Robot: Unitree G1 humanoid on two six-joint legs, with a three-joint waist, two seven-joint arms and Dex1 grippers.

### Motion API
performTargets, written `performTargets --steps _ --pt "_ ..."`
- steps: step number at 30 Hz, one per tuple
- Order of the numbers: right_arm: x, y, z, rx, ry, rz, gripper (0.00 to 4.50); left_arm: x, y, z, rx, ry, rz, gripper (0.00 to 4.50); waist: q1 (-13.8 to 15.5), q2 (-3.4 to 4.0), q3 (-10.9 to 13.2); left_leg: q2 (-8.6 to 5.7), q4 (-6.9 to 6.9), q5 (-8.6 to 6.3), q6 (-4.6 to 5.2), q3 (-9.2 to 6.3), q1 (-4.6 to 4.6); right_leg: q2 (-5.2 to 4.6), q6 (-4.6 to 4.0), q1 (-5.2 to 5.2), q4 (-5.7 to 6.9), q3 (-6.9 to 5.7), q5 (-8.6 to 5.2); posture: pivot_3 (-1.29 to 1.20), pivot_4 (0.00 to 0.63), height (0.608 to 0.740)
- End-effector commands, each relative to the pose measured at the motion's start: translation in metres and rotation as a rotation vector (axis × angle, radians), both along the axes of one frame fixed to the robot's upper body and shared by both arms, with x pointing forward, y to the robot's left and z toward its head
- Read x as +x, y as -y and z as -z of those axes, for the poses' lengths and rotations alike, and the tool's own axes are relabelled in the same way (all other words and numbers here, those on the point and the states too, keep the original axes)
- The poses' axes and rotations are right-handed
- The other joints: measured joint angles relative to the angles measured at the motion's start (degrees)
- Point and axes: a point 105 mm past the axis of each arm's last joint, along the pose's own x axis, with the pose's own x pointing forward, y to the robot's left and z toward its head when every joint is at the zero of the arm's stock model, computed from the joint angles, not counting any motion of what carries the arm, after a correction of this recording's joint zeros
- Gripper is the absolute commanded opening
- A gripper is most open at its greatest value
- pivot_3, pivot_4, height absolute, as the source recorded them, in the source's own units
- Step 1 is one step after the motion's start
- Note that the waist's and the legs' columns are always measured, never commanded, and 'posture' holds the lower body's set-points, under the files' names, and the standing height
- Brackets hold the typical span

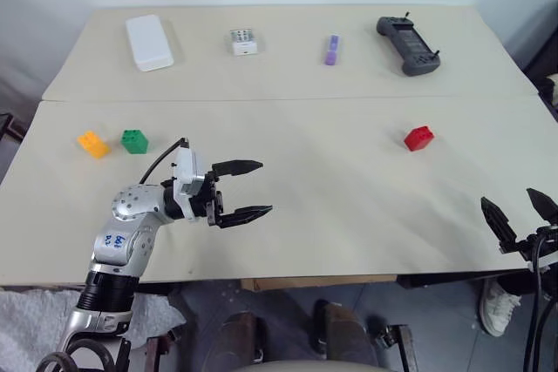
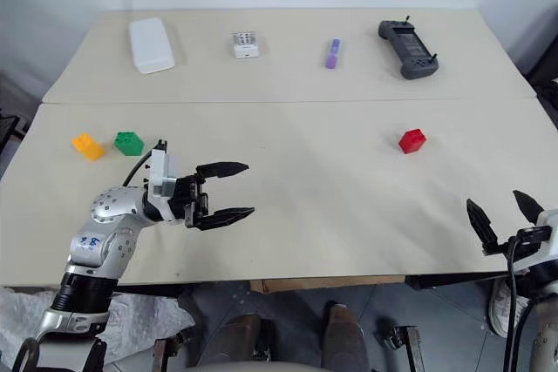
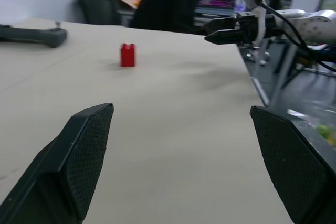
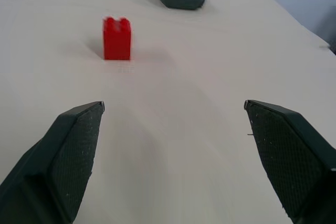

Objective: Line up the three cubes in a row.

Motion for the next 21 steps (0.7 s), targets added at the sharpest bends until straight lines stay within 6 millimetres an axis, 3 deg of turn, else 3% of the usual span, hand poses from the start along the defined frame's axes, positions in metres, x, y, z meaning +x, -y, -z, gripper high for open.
performTargets --steps 1,8,12,16,21 --pt "0.024 -0.014 -0.027 -0.049 0.005 -0.052 4.50 -0.003 0.000 -0.004 0.014 0.035 0.014 4.41 -0.57 0.01 0.00 0.01 -0.01 0.01 -0.02 0.01 0.00 0.00 0.00 -0.01 0.00 0.01 0.00 0.00 0.150 0.740" --pt "0.086 -0.046 -0.053 0.016 -0.137 -0.169 4.50 -0.005 0.003 -0.001 0.011 0.038 -0.003 4.41 -0.43 0.00 0.00 0.05 0.02 0.08 -0.01 -0.09 -0.09 -0.04 -0.02 -0.12 0.01 -0.01 -0.01 0.00 0.150 0.740" --pt "0.111 -0.058 -0.063 0.015 -0.170 -0.191 4.50 -0.007 0.003 0.004 0.040 0.036 -0.017 4.41 0.42 0.01 0.00 0.01 0.02 0.08 0.01 -0.16 -0.19 -0.07 -0.03 -0.17 -0.01 -0.07 -0.01 0.00 0.150 0.740" --pt "0.140 -0.057 -0.059 -0.033 -0.216 -0.135 4.50 -0.011 -0.005 0.009 0.060 0.036 -0.061 4.41 0.79 0.00 0.00 -0.13 0.01 0.09 0.07 -0.21 -0.29 -0.15 -0.02 -0.24 -0.02 -0.09 -0.01 0.00 0.150 0.740" --pt "0.157 -0.053 -0.047 -0.080 -0.258 -0.105 4.50 -0.018 -0.008 0.012 0.061 0.031 -0.082 4.41 0.77 0.01 0.00 -0.17 -0.09 0.08 0.09 -0.31 -0.35 -0.17 -0.02 -0.24 -0.08 -0.20 -0.01 0.00 0.150 0.740"
